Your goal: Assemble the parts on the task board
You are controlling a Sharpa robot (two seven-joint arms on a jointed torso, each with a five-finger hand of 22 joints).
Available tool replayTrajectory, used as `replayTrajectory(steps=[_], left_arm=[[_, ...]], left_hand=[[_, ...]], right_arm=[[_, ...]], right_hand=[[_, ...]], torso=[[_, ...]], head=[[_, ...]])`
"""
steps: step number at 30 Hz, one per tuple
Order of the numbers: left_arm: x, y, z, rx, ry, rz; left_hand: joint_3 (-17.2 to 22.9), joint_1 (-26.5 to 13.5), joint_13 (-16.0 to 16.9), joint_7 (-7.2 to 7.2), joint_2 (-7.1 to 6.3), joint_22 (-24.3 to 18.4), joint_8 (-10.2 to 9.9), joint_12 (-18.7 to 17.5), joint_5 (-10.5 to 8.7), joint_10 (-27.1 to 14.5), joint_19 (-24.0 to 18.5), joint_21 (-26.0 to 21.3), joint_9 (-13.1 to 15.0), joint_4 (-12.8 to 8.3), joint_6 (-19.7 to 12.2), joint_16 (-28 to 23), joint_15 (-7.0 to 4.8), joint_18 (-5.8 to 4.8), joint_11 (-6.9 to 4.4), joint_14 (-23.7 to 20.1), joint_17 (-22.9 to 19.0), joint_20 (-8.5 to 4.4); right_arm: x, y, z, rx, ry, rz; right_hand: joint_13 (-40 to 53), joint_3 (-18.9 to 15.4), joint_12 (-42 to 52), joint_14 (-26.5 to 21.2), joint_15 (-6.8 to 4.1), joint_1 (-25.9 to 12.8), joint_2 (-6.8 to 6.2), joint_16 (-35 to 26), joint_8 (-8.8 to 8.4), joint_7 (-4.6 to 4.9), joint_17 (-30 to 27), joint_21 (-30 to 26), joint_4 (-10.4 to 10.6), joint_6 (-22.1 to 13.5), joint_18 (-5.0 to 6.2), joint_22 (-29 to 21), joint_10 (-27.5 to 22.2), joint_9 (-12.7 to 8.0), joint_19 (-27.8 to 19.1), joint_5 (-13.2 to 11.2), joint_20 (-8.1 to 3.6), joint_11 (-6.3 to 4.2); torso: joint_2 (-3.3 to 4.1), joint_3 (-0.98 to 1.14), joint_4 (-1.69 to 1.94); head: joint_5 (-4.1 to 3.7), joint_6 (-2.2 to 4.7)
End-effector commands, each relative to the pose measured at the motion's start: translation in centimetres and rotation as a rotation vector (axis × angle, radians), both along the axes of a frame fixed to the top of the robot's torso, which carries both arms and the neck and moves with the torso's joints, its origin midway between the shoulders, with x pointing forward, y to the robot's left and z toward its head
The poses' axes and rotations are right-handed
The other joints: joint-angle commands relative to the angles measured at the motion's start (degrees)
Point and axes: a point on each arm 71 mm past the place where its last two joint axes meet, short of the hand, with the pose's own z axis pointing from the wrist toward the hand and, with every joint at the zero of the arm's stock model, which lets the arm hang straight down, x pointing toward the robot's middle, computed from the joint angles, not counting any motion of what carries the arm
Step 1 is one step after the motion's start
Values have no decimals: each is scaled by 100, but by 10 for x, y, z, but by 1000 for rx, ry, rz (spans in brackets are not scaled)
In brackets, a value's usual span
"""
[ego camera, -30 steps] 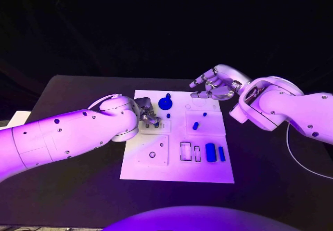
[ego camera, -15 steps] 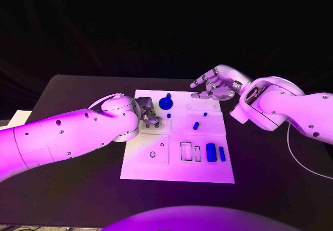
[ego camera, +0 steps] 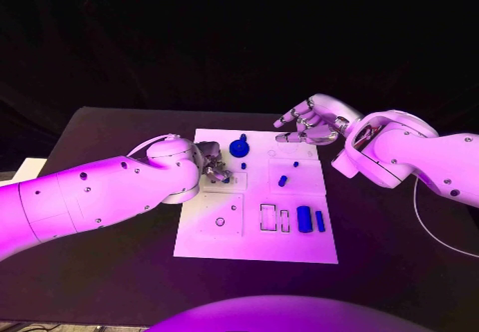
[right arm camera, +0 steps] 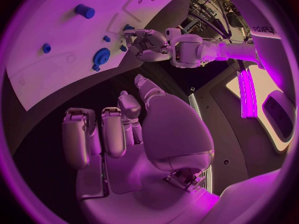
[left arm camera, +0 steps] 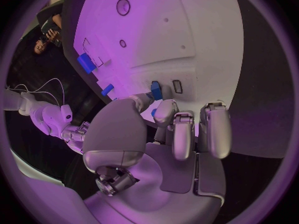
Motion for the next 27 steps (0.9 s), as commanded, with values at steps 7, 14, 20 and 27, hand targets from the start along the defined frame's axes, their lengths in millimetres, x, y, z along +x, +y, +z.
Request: replayTrajectory(steps=[7, 14, 20, 27], left_arm=[[-5, 1, -10, 25, 62, -12], [-4, 1, -10, 3, 72, -3], [-2, -1, -10, 2, 84, 3], [1, -2, -11, 11, 96, 10]], left_hand=[[771, -8, -4, -58, 5, 520, -1, 12, 35, 38, 80, 3, 0, -736, -2, 17, -34, -55, -21, 603, 1509, 14], [738, -151, 1, -89, -34, 530, 49, 21, 27, 56, 86, 3, 50, -665, 48, 17, -50, -57, -42, 603, 1509, 3], [447, -671, 0, -130, -155, 528, 88, 30, 7, 70, 86, -10, 91, -340, 156, 17, -73, -55, -71, 603, 1509, -18], [-10, -886, 35, -161, -199, 565, 118, 74, 3, 96, 108, 5, 131, -185, 239, 17, -100, -63, -97, 603, 1509, -45]], right_arm=[[-1, 2, -2, -3, 9, 21], [-1, 2, -2, -2, 9, 21], [-1, 2, -2, -1, 8, 18], [-1, 2, -2, -1, 8, 18]], right_hand=[[-8, -17, 10, 351, 36, -52, 47, -20, 0, 8, 353, -8, 19, 33, 4, 357, 31, 8, 21, 25, -2, 0], [-8, -17, 10, 351, 36, -52, 47, -20, 0, 8, 353, -8, 19, 33, 4, 357, 31, 8, 21, 25, -2, 0], [-13, -22, 4, 350, 36, -60, 56, -25, -1, 9, 348, -11, 28, 32, 5, 350, 28, 7, 17, 17, -2, 0], [-13, -22, 4, 350, 36, -60, 56, -25, -1, 9, 348, -11, 28, 32, 5, 350, 28, 7, 17, 17, -2, 0]], torso=[[3, 3, -5], [6, 3, -3], [4, 4, -6], [4, 4, -6]], head=[[-2, -8], [0, -1], [0, -9], [-3, -20]])
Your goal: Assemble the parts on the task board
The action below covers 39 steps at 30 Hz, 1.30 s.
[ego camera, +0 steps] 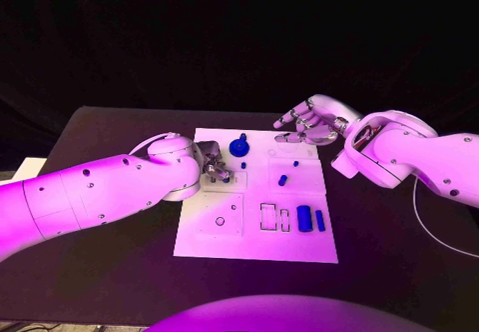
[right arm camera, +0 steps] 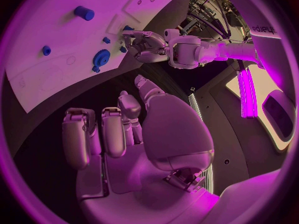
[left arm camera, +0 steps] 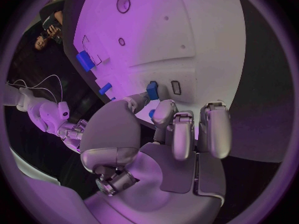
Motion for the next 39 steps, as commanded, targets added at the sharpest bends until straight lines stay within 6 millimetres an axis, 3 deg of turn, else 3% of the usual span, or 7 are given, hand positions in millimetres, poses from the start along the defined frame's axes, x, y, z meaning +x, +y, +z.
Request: replayTrajectory(steps=[1, 23, 39], left_arm=[[-4, -2, -9, 23, 67, -14], [1, 1, -10, 32, 75, 19], [4, 4, -11, 37, 77, 43]], left_hand=[[-124, -61, 9, 20, 5, 573, 34, 37, -1, 25, 108, 8, 15, 35, 23, 18, -50, -65, -27, 592, 1509, -45], [-899, -156, 18, -11, 93, 648, 118, 63, 12, 43, 150, 41, 107, 317, 101, 18, -74, -81, -54, 592, 1509, -71], [-1841, -271, 35, -54, 146, 783, 253, 107, -1, 81, 224, 130, 221, 724, 119, 18, -110, -112, -93, 592, 1509, -110]], right_arm=[[-1, 1, 0, -2, 1, 13], [0, 0, -1, -2, 1, 3], [0, 0, -1, 1, -3, 0]], right_hand=[[-7, -6, 4, 350, 36, -29, 25, -25, 0, 9, 350, -11, 12, 32, 5, 353, 28, 7, 17, 18, -2, 0], [-58, -10, -80, 337, 37, -30, 36, -74, -3, 9, 293, -38, 18, 29, 18, 294, -6, 6, -17, 3, -2, 0], [-116, -20, -176, 318, 38, -28, 38, -136, -9, 11, 224, -76, 22, 16, 36, 216, -55, 4, -62, -8, -1, 2]], torso=[[-2, 1, -3], [-7, -3, 4], [-4, -4, 2]], head=[[-4, -12], [-21, -29], [-20, -16]])
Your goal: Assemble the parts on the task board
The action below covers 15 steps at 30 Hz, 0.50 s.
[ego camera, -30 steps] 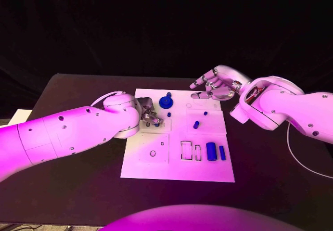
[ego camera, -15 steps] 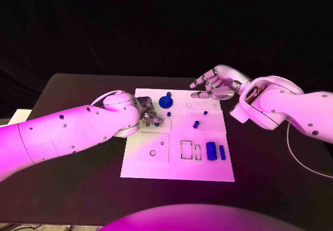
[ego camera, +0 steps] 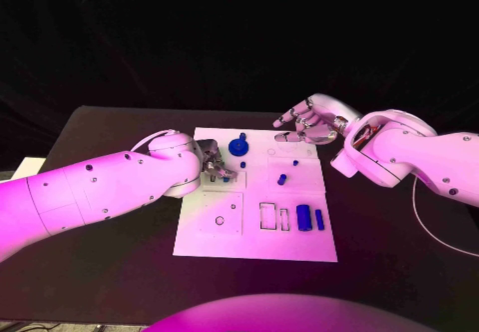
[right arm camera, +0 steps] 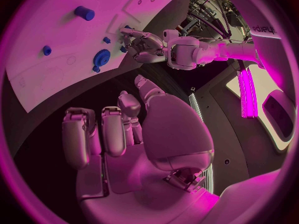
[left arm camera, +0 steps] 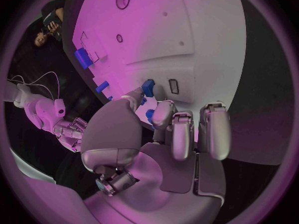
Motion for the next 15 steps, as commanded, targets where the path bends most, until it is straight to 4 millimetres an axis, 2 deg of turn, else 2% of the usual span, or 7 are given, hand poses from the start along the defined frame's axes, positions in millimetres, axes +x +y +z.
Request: replayTrajectory(steps=[1, 8, 15], left_arm=[[-3, 3, -9, 34, 50, 19], [-3, 2, -7, 14, 34, 33], [-3, 3, -1, -22, 23, 44]], left_hand=[[-172, -77, 11, -14, 14, 784, 40, 24, -2, 22, 208, 42, 16, 66, 12, 17, -40, -113, -34, 602, 1508, -54], [-625, -217, 27, -31, 162, 819, 80, 52, 0, 41, 225, 60, 45, 112, 11, 17, -56, -121, -48, 602, 1508, -68], [-762, -249, 13, -36, 221, 810, 101, 41, 3, 33, 220, 48, 59, 114, 9, 17, -62, -117, -53, 602, 1508, -73]], right_arm=[[0, 0, 0, 1, -4, 4], [0, 0, 0, 0, -3, 4], [0, 0, -1, 1, 0, 4]], right_hand=[[-12, -21, -33, 318, 38, -28, 38, -26, -9, 11, 221, -26, 23, 16, 36, 218, -55, 4, -55, -8, 6, 2], [-12, -21, -33, 318, 38, -28, 38, -26, -9, 11, 221, -26, 23, 16, 36, 218, -55, 4, -55, -8, 6, 2], [-12, -21, -33, 318, 38, -28, 38, -26, -9, 11, 221, -26, 23, 16, 36, 218, -55, 4, -55, -8, 6, 2]], torso=[[2, -1, 2], [-2, 0, 2], [0, -3, -2]], head=[[-3, 2], [-7, 7], [-8, 33]])
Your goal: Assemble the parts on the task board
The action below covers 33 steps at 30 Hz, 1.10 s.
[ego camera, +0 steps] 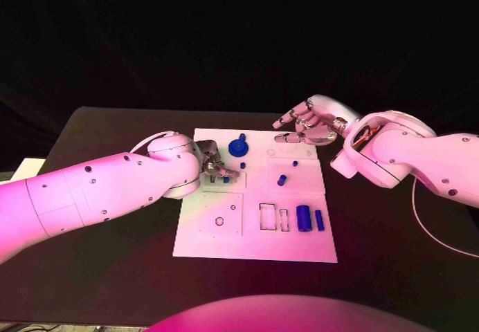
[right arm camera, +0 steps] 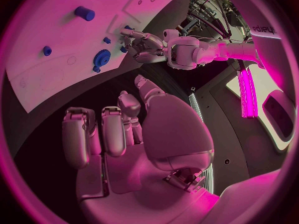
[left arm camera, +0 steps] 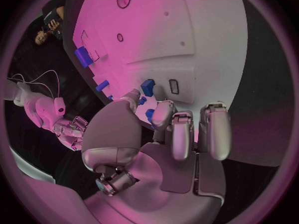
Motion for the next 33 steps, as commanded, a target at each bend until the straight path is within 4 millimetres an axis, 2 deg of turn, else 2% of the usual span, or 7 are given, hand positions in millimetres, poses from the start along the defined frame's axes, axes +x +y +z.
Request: replayTrajectory(steps=[1, 9, 13, 19, 22, 27, 33], left_arm=[[-2, 3, 1, -18, 25, 37], [0, 11, 29, -100, 63, 61], [5, 18, 52, -76, 109, 36], [26, 31, 79, -12, 110, 24], [39, 35, 84, 16, 112, 33], [62, 37, 82, 69, 125, 47], [77, 41, 75, 125, 144, 37]], left_hand=[[-108, -40, -10, -37, 62, 809, 43, 14, 5, 12, 219, 24, 14, 3, 5, 17, -45, -28, -32, 583, 1508, -33], [-540, -188, -187, 21, 166, 652, -30, -146, 4, -130, 129, -136, -9, 5, -170, 17, -14, 18, 14, 583, 1508, -17], [-736, 117, -786, 176, 218, 377, -296, -717, 20, -582, -38, -419, -186, -5, -478, 17, 92, 90, 145, 583, 1508, 70], [-886, 513, -948, 259, 288, 293, -504, -847, 27, -695, -87, -529, -432, -12, -527, 17, 162, 117, 222, 583, 1508, 147], [-944, 595, -956, 274, 309, 290, -558, -841, 28, -693, -87, -539, -504, -16, -526, 17, 174, 119, 235, 583, 1508, 162], [-1037, 1045, -940, 338, 424, 317, -800, -781, 39, -661, -66, -538, -774, -38, -549, 17, 218, 114, 286, 583, 1508, 205], [-1114, 1058, -865, 335, 515, 386, -853, -689, 32, -595, -25, -479, -872, -6, -452, 17, 223, 97, 287, 583, 1508, 215]], right_arm=[[0, 0, -1, 1, -1, 5], [0, 0, -2, 1, 5, 2], [1, 0, -4, 1, 8, 1], [2, 0, -5, 0, 12, 0], [2, 1, -6, 0, 13, 1], [3, 3, -6, 1, 13, 5], [3, 4, -6, 3, 14, 6]], right_hand=[[-5, -21, -33, 318, 38, -28, 39, -26, -9, 11, 222, -26, 23, 16, 36, 214, -55, 4, -20, -8, -1, 2], [-5, -21, -33, 318, 38, -28, 39, -26, -9, 11, 222, -26, 23, 16, 36, 214, -55, 4, -20, -8, -1, 2], [-5, -21, -33, 318, 38, -28, 39, -26, -9, 11, 222, -26, 23, 16, 36, 214, -55, 4, -20, -8, -1, 2], [-9, -27, -36, 317, 38, -28, 40, -27, -11, 12, 225, -28, 26, 12, 36, 214, -61, 3, -21, -8, -1, 4], [-9, -27, -36, 317, 38, -28, 40, -27, -11, 12, 225, -28, 26, 12, 36, 214, -61, 3, -21, -8, -1, 4], [-9, -27, -36, 317, 38, -28, 40, -27, -11, 12, 225, -28, 26, 12, 36, 214, -61, 3, -21, -8, -1, 4], [-9, -27, -36, 317, 38, -28, 40, -27, -11, 12, 225, -28, 26, 12, 36, 214, -61, 3, -21, -8, -1, 4]], torso=[[-1, -3, -1], [3, 3, -5], [2, 6, -6], [-5, 10, 16], [2, 0, 12], [18, -16, -9], [49, -37, -29]], head=[[-2, 14], [12, 54], [16, 73], [24, 97], [30, 119], [40, 142], [38, 139]])
